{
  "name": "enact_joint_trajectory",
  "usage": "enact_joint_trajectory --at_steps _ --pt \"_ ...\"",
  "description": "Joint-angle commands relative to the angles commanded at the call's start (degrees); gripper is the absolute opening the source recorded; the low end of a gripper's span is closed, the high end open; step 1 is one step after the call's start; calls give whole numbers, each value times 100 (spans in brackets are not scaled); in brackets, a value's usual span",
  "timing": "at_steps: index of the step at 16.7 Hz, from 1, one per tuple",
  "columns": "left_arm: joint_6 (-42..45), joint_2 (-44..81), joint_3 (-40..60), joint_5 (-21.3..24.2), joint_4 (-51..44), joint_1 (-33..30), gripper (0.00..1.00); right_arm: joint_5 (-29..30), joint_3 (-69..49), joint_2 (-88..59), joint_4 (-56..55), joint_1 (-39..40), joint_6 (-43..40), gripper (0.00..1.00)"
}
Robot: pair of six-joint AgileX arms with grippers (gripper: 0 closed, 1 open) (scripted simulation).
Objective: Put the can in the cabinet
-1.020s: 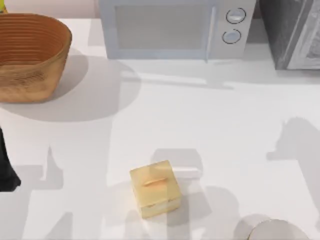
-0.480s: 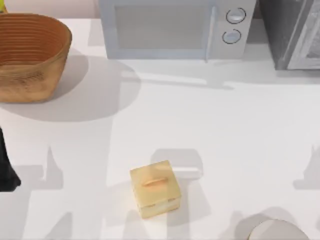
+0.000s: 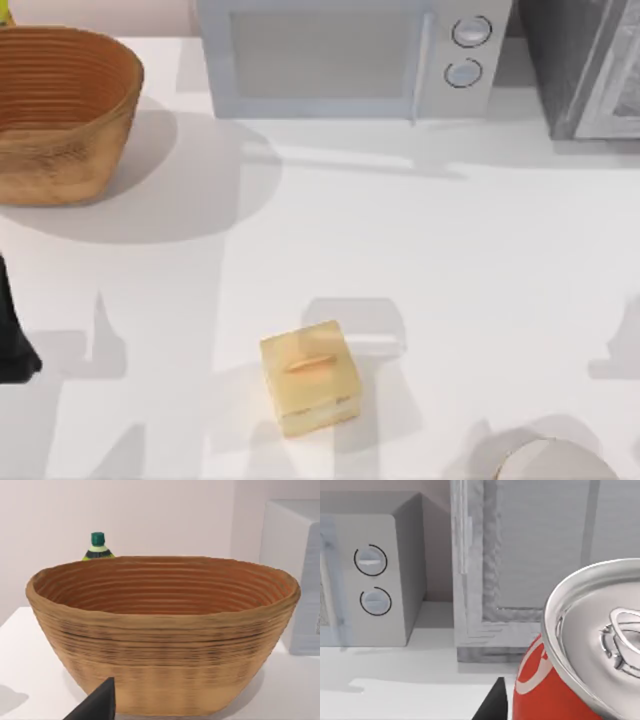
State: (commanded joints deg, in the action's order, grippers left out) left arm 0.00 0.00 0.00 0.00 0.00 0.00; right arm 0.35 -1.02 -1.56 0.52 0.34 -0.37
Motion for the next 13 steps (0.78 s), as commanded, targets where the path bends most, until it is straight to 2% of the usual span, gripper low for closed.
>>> enact_joint_trajectory --at_steps 6,13 --pt "0 0 0 0 0 0 100 248 -981 -1201 542 70 -234 0" --pt "0 0 0 0 0 0 100 495 -3489 -3381 1436 330 -304 0"
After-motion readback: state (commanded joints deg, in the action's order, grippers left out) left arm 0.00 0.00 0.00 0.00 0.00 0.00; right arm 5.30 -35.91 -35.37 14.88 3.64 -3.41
